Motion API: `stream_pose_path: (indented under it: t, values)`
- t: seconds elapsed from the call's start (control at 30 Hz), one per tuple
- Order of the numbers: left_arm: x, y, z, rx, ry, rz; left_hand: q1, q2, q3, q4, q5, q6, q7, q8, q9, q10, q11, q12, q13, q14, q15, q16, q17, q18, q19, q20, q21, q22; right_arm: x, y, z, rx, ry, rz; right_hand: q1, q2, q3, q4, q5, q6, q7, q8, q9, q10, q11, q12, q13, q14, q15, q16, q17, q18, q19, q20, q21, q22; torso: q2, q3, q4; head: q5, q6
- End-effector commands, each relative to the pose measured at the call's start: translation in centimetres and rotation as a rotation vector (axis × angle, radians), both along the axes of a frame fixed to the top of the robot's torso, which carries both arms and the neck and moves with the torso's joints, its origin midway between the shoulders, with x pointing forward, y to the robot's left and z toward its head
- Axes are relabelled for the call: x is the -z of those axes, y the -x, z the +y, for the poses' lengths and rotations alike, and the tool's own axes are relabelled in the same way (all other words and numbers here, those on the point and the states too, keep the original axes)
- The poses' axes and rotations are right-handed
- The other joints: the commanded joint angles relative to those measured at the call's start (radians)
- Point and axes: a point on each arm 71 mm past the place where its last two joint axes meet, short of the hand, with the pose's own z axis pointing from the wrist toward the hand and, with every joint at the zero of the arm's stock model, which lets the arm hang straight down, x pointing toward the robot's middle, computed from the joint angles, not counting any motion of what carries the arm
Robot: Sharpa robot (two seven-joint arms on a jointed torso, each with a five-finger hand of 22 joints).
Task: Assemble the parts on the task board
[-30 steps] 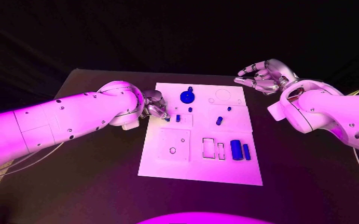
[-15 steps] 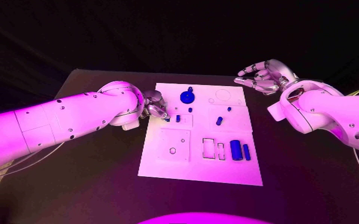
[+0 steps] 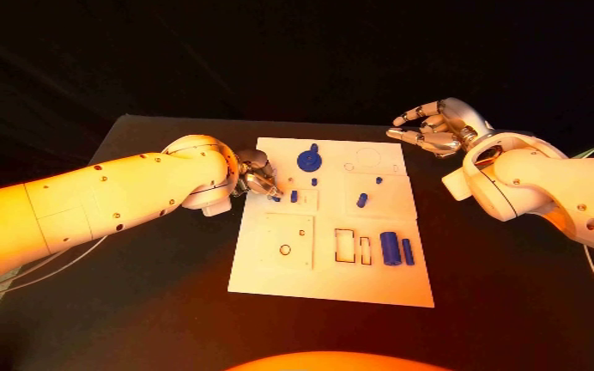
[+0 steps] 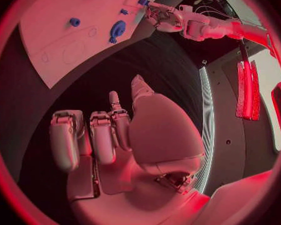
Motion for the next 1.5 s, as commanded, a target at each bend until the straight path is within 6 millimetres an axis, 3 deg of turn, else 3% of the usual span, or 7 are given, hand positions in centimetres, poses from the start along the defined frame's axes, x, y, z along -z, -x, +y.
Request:
stream_pose_path:
  t: [0.03,0.53,0.77,1.07,1.1,1.33,1.5]
  values:
    - [0.37,0.22,-0.24,0.004,0.0,0.02,-0.012,-0.003,-0.008,0.004,-0.004,0.007,-0.002,-0.008,-0.002,0.008,0.0,0.005,0.001,0.102,-0.006,0.003,0.263,-0.012,0.002,-0.003,0.004,0.101,-0.06,0.06,0.11,-0.011,0.001,-0.01,-0.009,0.004,-0.005,0.001,-0.005,-0.007,0.001,0.007,0.001,0.006,-0.007,-0.001,0.153,0.085,-0.007,-0.005,0.191,0.007,0.063,-0.007,-0.006,0.203,0.0,-0.0007,0.0002,0.0,0.001]
    - [0.4,0.09,-0.09,-0.009,-0.001,0.021,-0.023,-0.006,-0.067,0.041,-0.009,0.019,-0.002,-0.016,-0.011,0.009,0.0,0.004,0.005,0.102,-0.007,0.003,0.263,-0.012,0.004,-0.005,0.005,0.103,-0.08,0.08,0.07,-0.01,0.0,-0.012,-0.012,0.006,-0.008,0.001,-0.005,-0.009,0.001,0.009,0.001,0.006,-0.007,-0.001,0.152,0.085,-0.007,-0.005,0.19,0.007,0.063,-0.008,-0.006,0.203,0.0,-0.0009,0.0007,-0.001,0.001]
    - [0.45,-0.15,0.3,-0.029,-0.006,0.018,-0.027,-0.001,-0.156,0.09,-0.011,0.027,0.0,-0.021,-0.016,0.009,0.002,0.001,0.01,0.102,-0.006,0.003,0.263,-0.012,0.004,-0.005,0.003,0.103,-0.09,0.09,0.02,-0.009,0.0,-0.013,-0.012,0.006,-0.008,0.001,-0.005,-0.009,0.001,0.009,0.001,0.005,-0.007,-0.002,0.152,0.085,-0.007,-0.005,0.189,0.008,0.063,-0.008,-0.006,0.203,0.0,-0.0007,0.0005,-0.001,0.003]
    - [0.5,-0.31,0.57,-0.039,-0.01,0.02,-0.024,0.0,-0.193,0.111,-0.011,0.028,0.001,-0.023,-0.018,0.009,0.002,0.0,0.011,0.102,-0.005,0.003,0.263,-0.012,0.004,-0.005,0.003,0.104,-0.11,0.12,-0.06,-0.007,0.0,-0.014,-0.012,0.006,-0.008,0.001,-0.005,-0.009,0.001,0.009,0.001,0.005,-0.007,-0.002,0.152,0.085,-0.007,-0.005,0.189,0.008,0.063,-0.008,-0.006,0.203,0.0,-0.0008,-0.0001,-0.002,0.001]
    - [0.5,-0.31,0.58,-0.039,-0.01,0.021,-0.024,0.0,-0.2,0.115,-0.011,0.028,0.001,-0.024,-0.019,0.009,0.002,-0.001,0.012,0.102,-0.005,0.003,0.263,-0.012,0.004,-0.004,0.003,0.103,-0.11,0.12,-0.07,-0.007,0.0,-0.014,-0.008,0.013,-0.003,0.0,0.069,-0.012,0.001,0.011,0.001,0.005,-0.007,-0.002,0.152,0.085,-0.008,-0.005,0.189,0.007,0.063,-0.008,-0.006,0.203,0.0,-0.0008,0.0,-0.002,0.001]
    - [0.46,-0.32,0.54,-0.043,0.003,0.02,-0.02,-0.004,-0.247,0.141,-0.011,0.03,0.002,-0.026,-0.021,0.009,0.003,-0.002,0.013,0.102,-0.004,0.003,0.263,-0.012,0.004,-0.004,0.002,0.104,-0.12,0.13,-0.07,-0.006,-0.001,-0.015,-0.008,0.013,-0.003,0.0,0.069,-0.012,0.001,0.011,0.001,0.005,-0.007,-0.002,0.152,0.085,-0.008,-0.005,0.189,0.007,0.063,-0.008,-0.006,0.203,-0.001,-0.0005,0.0001,-0.003,0.0]
    - [0.36,-0.35,0.52,-0.054,0.03,0.015,-0.019,-0.013,-0.325,0.19,-0.014,0.033,0.004,-0.028,-0.022,0.01,0.004,-0.003,0.017,0.102,-0.003,0.003,0.263,-0.012,0.005,-0.004,0.002,0.105,-0.13,0.14,-0.05,-0.007,-0.001,-0.016,-0.01,0.014,-0.003,0.001,0.073,-0.012,0.001,0.011,0.001,0.005,-0.007,-0.002,0.152,0.085,-0.008,-0.005,0.189,0.007,0.063,-0.008,-0.006,0.203,-0.001,-0.0005,0.0003,-0.003,0.001]
